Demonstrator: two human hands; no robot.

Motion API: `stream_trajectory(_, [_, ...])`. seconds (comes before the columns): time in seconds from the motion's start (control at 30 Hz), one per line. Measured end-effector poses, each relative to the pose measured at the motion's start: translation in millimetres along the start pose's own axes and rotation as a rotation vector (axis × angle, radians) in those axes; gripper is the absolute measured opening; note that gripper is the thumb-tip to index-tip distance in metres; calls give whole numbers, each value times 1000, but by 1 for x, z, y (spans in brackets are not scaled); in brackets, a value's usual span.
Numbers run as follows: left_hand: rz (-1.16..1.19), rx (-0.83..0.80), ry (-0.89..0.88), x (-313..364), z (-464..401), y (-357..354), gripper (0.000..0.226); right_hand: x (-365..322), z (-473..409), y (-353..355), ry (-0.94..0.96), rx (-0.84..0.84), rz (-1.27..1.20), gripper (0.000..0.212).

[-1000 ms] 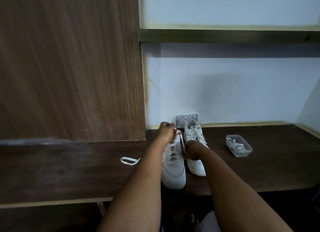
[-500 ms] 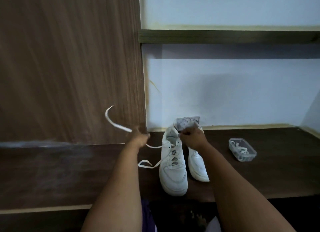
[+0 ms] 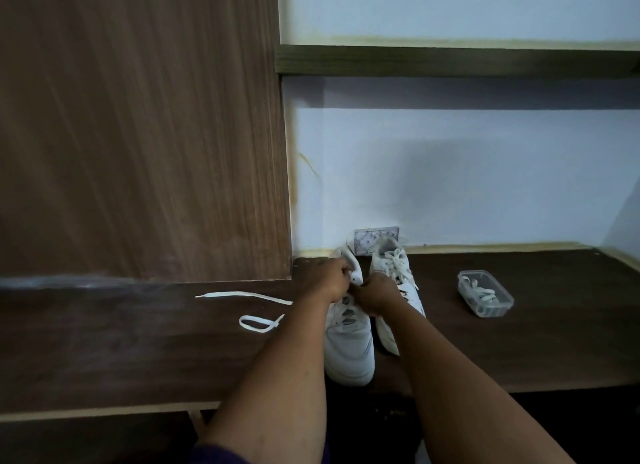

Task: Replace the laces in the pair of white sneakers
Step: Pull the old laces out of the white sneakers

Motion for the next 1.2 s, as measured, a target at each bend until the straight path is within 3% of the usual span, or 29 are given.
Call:
stream_trajectory(0.1, [16, 4, 17, 4, 1, -7, 27, 0, 2, 2, 22, 67, 41, 39])
stream_trajectory(0.23, [136, -10, 49, 5, 2, -9, 31, -1, 0, 1, -6, 11, -12, 38])
stream_trajectory(0.4, [138, -5, 97, -5, 0, -8, 20, -3, 30, 12, -206, -225, -402, 22])
stream_trajectory(0.53, [252, -18, 169, -15, -4, -14, 30, 8, 66, 16, -253, -559, -244, 17])
stream_trajectory(0.6, [342, -45, 198, -16, -4, -17, 30, 10, 55, 24, -205, -452, -191, 18])
stream_trajectory(0.7, [405, -38, 220, -17, -4, -15, 26, -1, 23, 40, -31, -58, -125, 31])
stream_trajectory(0.77, [409, -34, 211, -18, -3, -15, 26, -10, 21, 36, 35, 6, -76, 44])
stream_trajectory(0.9, [418, -56, 194, -20, -3, -18, 25, -25, 22, 17, 164, -112, 57, 35])
stream_trajectory(1.03, [365, -76, 155, -22, -5, -20, 26, -10, 35, 37, -113, -322, -125, 16])
stream_trajectory(1.13, [368, -104, 121, -17, -2, -23, 28, 11, 74, 39, -223, -654, 115, 16])
stream_trajectory(1.2, [389, -86, 126, -17, -1, -20, 27, 10, 90, 36, -211, -748, 223, 18])
Point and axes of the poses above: each hand's wrist, its own z-axis away from the middle knuckle, its own y-axis out of the back of the hand, x = y × z, the point moved 10 cm from there along -z, towards the middle knuckle, and after that the axes turned 15 degrees about x, right-handed, at the moved point
